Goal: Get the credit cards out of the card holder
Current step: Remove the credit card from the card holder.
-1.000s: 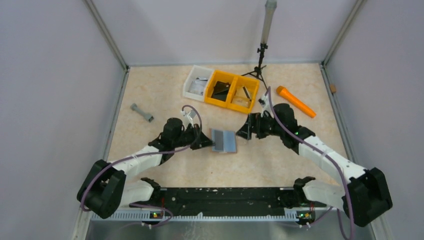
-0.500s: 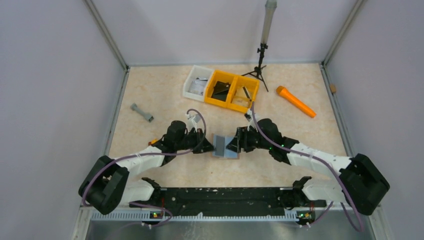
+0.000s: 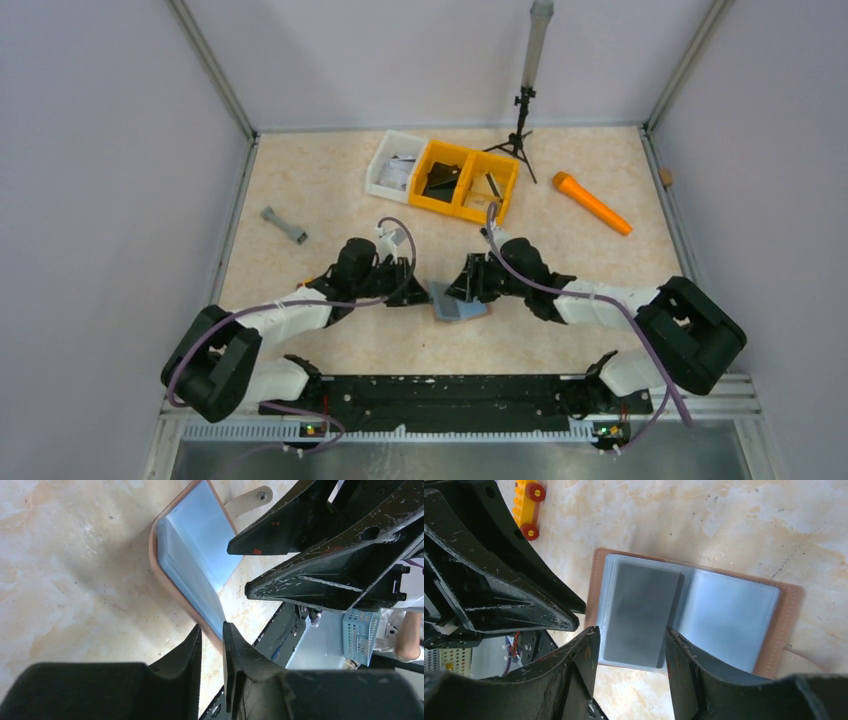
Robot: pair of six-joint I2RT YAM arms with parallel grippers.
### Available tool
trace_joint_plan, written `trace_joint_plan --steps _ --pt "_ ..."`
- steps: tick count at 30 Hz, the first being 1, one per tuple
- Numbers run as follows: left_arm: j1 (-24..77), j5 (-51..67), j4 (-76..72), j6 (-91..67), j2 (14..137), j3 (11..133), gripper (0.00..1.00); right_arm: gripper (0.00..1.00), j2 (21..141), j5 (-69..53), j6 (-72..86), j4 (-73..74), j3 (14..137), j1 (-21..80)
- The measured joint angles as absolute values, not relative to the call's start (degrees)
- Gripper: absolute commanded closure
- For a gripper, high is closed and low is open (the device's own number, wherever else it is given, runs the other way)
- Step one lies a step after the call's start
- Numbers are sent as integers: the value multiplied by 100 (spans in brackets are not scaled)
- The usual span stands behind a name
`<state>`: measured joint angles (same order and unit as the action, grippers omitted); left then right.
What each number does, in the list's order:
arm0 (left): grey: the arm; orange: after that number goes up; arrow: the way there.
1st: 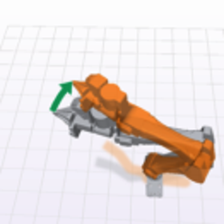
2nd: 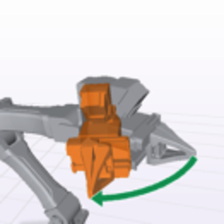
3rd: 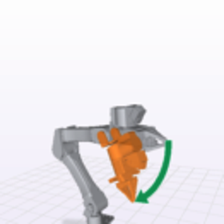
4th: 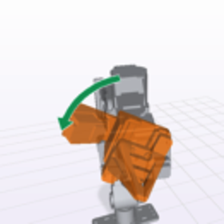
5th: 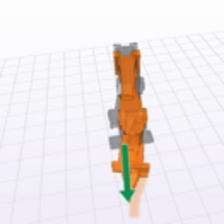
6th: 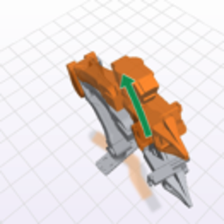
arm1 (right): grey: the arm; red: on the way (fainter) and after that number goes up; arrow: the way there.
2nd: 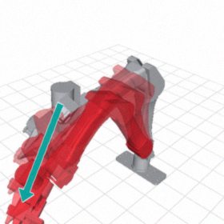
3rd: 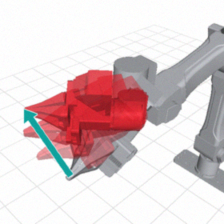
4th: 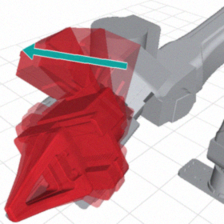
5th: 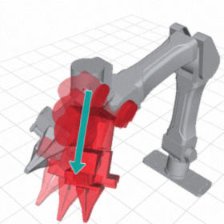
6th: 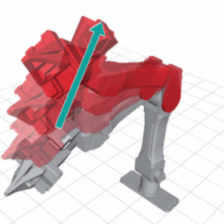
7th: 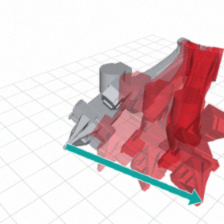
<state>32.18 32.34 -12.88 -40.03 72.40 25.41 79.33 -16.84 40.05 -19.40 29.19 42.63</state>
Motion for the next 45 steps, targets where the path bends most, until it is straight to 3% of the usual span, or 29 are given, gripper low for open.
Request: trace_joint_plan --steps 4,12,17,22,32,41,45 --pt "3221 3236 -1197 -3929 7330 2665 70 51 8003 -1719 4038 -2032 2886 4263" --pt "3225 3218 -1157 -3929 7703 2744 69 53 8062 -1544 3990 -1780 2886 4263" --pt "3225 2963 -910 -3929 7550 2744 50 46 7791 -1269 3776 -1216 2886 4263" --pt "3232 2567 -261 -3935 7172 2744 43 39 7441 -928 3413 -504 2936 4265" --pt "3485 2338 -84 -4300 7356 2648 46 39 7852 -458 3017 217 3430 4563" --pt "3511 2438 -812 -4687 7889 2569 47 55 8333 -21 2895 143 3686 4574" --pt "3511 2585 -1288 -4827 8176 2563 61 57 8364 10 2893 64 3684 4571"
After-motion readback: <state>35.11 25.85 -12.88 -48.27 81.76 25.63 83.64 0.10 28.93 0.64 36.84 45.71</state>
